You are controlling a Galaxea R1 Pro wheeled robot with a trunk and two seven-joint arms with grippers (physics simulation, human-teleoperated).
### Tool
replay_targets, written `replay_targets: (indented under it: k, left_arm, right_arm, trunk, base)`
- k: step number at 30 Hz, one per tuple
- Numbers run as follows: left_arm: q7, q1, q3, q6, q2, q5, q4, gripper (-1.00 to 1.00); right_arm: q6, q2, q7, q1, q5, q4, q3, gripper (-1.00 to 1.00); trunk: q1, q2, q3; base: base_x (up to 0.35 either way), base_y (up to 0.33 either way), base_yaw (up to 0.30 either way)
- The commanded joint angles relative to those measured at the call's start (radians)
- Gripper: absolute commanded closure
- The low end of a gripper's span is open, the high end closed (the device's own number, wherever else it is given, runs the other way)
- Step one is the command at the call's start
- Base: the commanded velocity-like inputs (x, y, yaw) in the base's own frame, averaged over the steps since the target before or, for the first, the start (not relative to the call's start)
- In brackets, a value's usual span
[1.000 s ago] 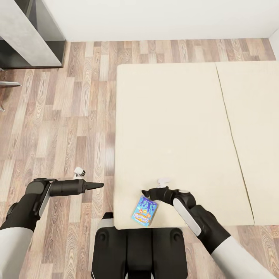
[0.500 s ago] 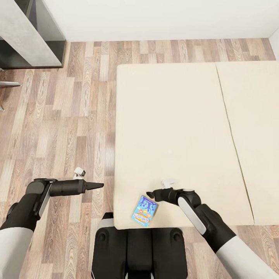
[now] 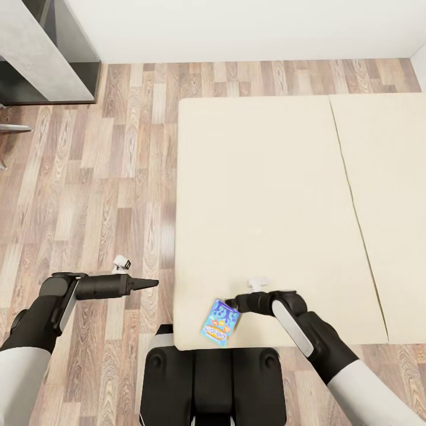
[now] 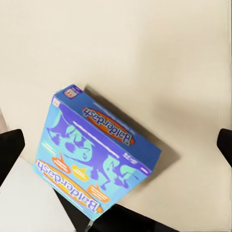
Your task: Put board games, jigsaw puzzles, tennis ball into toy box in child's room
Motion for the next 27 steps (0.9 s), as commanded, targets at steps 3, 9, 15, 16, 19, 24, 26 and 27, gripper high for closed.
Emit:
replay_targets:
  k: [3, 9, 15, 16, 19, 24, 26, 27]
  left_arm:
    - [-0.005, 0.000, 0.000, 0.010, 0.000, -0.004, -0.001, -1.00]
    - [-0.005, 0.000, 0.001, 0.010, 0.000, -0.003, -0.001, -1.00]
    - [-0.005, 0.000, 0.002, 0.011, 0.000, -0.004, -0.001, -1.00]
    - [-0.005, 0.000, 0.002, 0.010, 0.000, -0.004, -0.001, -1.00]
    - [-0.005, 0.000, 0.002, 0.010, 0.000, -0.003, -0.001, -1.00]
    - [-0.005, 0.000, 0.002, 0.011, 0.000, -0.003, -0.001, -1.00]
    - [-0.005, 0.000, 0.002, 0.010, 0.000, -0.003, -0.001, -1.00]
    - [-0.005, 0.000, 0.002, 0.010, 0.000, -0.003, -0.001, -1.00]
  right_arm:
    - [0.004, 0.001, 0.002, 0.000, 0.001, 0.018, -0.003, -1.00]
    - [0.005, 0.006, 0.003, -0.001, 0.000, 0.054, -0.004, -1.00]
    - [0.005, 0.050, 0.004, -0.001, -0.011, 0.144, -0.032, -1.00]
    - [0.004, 0.058, 0.004, -0.001, -0.012, 0.161, -0.038, -1.00]
    - [0.004, 0.088, 0.004, -0.002, -0.013, 0.216, -0.058, -1.00]
    - [0.001, 0.107, 0.004, -0.002, -0.013, 0.247, -0.075, -1.00]
    - [-0.002, 0.111, 0.004, -0.002, -0.013, 0.253, -0.078, -1.00]
    - [-0.003, 0.112, 0.004, -0.002, -0.013, 0.255, -0.078, -1.00]
  trunk:
    - [0.001, -0.002, -0.001]
    - [0.001, -0.002, -0.001]
    - [0.001, -0.002, -0.001]
    - [0.001, -0.002, -0.001]
    - [0.001, -0.002, -0.001]
    - [0.001, -0.002, -0.001]
    - [0.001, -0.002, -0.001]
    - [0.001, -0.002, -0.001]
  base:
    - [0.000, 0.000, 0.000]
    - [0.000, 0.000, 0.000]
    - [0.000, 0.000, 0.000]
    - [0.000, 0.000, 0.000]
    - [0.000, 0.000, 0.000]
    - [0.000, 0.000, 0.000]
    - [0.000, 0.000, 0.000]
    - [0.000, 0.000, 0.000]
